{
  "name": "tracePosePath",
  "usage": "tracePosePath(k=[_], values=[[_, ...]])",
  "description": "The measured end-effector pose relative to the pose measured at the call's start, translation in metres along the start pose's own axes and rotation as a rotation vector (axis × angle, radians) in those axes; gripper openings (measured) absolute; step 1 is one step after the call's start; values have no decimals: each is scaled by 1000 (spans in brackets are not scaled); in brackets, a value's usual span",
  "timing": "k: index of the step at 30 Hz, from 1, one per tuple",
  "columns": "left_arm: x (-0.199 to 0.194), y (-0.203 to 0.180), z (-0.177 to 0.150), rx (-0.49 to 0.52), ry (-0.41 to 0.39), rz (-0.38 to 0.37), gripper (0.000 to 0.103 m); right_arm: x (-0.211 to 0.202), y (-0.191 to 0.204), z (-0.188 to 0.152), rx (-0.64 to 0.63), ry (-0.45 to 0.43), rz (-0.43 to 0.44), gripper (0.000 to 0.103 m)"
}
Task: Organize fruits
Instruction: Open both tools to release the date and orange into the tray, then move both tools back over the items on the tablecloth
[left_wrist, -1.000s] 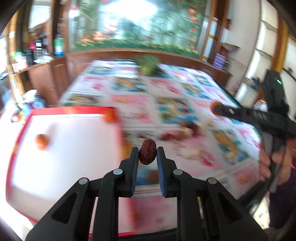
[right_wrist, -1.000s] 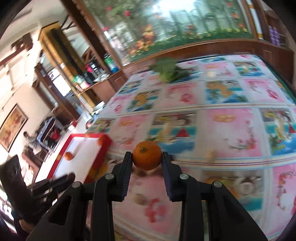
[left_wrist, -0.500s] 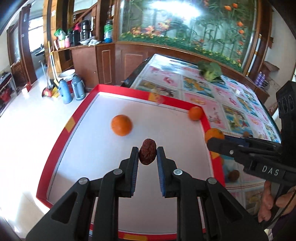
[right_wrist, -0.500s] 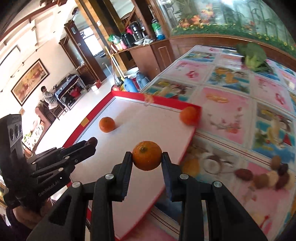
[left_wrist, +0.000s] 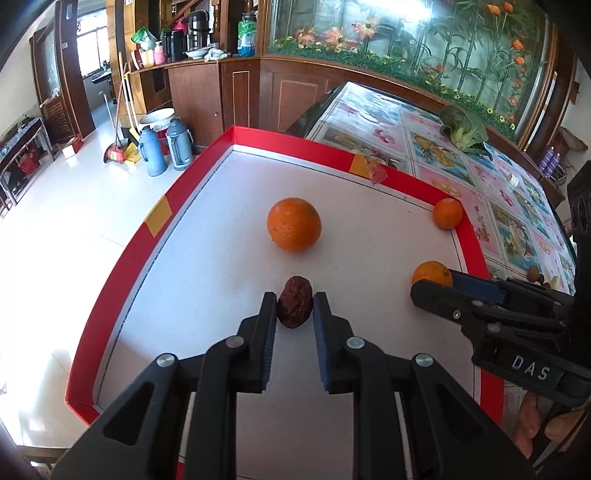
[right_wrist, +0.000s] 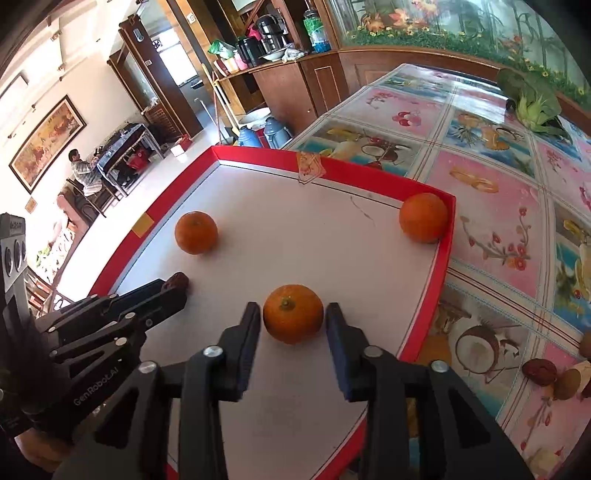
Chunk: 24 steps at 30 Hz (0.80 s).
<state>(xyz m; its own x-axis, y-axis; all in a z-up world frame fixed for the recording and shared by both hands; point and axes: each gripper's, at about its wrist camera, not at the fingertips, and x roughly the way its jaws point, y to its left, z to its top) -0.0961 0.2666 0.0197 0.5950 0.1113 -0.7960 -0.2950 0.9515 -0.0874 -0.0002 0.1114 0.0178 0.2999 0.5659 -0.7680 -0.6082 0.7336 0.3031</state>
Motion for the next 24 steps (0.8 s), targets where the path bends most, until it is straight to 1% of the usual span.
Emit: tracePosePath(k=[1,2,3,4,5,10,12,14,16,19,21,24], values=[[-1,0,0,0,4,5,26,-1,1,1,-4,-3,2,55],[-1,0,1,-5,6,8,37,-3,2,1,-8,-8,-9,61],[-2,0,1,-10,7,13,46,-7,3,0,-14,-20,-19,64],[-3,1,1,-17,6,25,62,-10,3,0,-21,-32,-17,64],[-8,1,1,-24,-4,30,68,-16,3,-1,-28,-46,-9,64],[-34,-9,1,19,-72,14,69,-55,-9,-10,-26,-129,13,64],[-46,-18,0,48,-100,-11,71,-74,-18,-17,-22,-159,5,64],[-59,-31,-4,92,-129,-43,78,-94,-27,-25,-23,-189,-11,64],[-70,-48,-9,153,-148,-76,79,-116,-43,-39,-15,-224,-33,64],[-85,-79,-21,267,-172,-123,79,-150,-72,-67,24,-262,-97,64],[-92,-96,-30,327,-179,-155,79,-169,-90,-84,51,-271,-141,64],[-101,-124,-44,417,-176,-215,79,-191,-114,-112,104,-257,-207,64]])
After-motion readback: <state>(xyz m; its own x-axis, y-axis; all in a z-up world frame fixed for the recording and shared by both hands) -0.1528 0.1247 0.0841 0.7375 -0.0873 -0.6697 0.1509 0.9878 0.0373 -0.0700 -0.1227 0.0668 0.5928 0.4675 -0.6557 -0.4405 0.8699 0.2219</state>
